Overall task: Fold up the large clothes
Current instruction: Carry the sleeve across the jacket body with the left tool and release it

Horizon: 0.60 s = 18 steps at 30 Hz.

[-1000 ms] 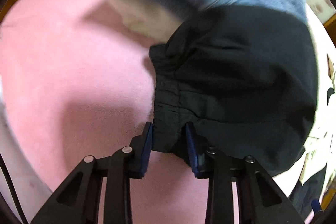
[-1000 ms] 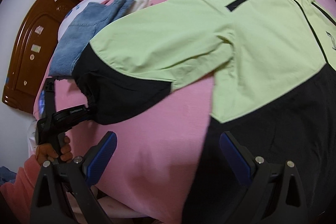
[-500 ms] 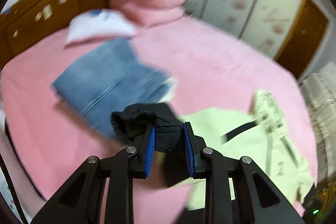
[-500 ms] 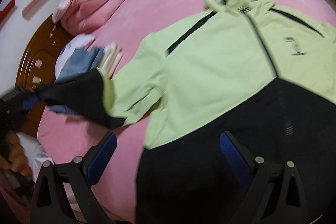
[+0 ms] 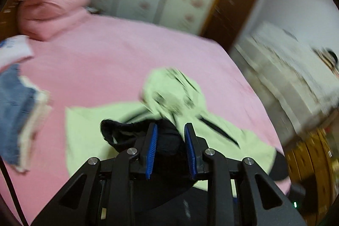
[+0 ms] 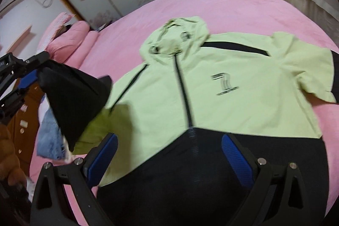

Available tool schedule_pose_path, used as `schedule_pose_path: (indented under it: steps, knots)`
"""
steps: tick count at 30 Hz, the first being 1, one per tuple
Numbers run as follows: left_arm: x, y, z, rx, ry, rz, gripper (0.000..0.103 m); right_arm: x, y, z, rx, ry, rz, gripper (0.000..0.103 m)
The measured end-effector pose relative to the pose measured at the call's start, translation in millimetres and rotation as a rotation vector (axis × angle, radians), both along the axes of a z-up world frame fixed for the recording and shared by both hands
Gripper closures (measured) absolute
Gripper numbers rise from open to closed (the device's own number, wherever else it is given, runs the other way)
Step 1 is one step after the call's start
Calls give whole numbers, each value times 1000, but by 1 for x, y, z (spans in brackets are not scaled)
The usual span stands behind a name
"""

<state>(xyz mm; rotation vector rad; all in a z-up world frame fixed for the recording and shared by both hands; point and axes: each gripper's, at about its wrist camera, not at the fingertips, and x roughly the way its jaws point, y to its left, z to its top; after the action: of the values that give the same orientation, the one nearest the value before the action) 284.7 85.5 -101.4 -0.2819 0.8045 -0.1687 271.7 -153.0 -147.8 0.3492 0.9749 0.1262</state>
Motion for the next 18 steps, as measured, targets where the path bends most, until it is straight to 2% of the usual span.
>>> schedule_pose_path:
  steps: [2,3,4,7,10,15,18]
  knots:
    - [2,-23,-11,39,59,-48,65,1,-13,-6,-10,14,-16,4]
    - [5,-32,-16,63,90,-68,45,3,-21,-10,-13,25,-25,4]
    - [5,-41,-19,81,110,-75,29,3,-25,-13,-12,32,-28,4]
    - [-2,-41,-31,106,147,-75,26,4,-35,-24,-6,58,-16,4]
    - [0,-28,-58,164,264,-50,26,7,-33,-32,-11,75,15,4]
    - [-14,23,-101,223,415,47,26,27,-25,-47,6,91,72,4]
    - [-22,55,-119,233,481,135,26,50,-26,-65,-54,130,40,4]
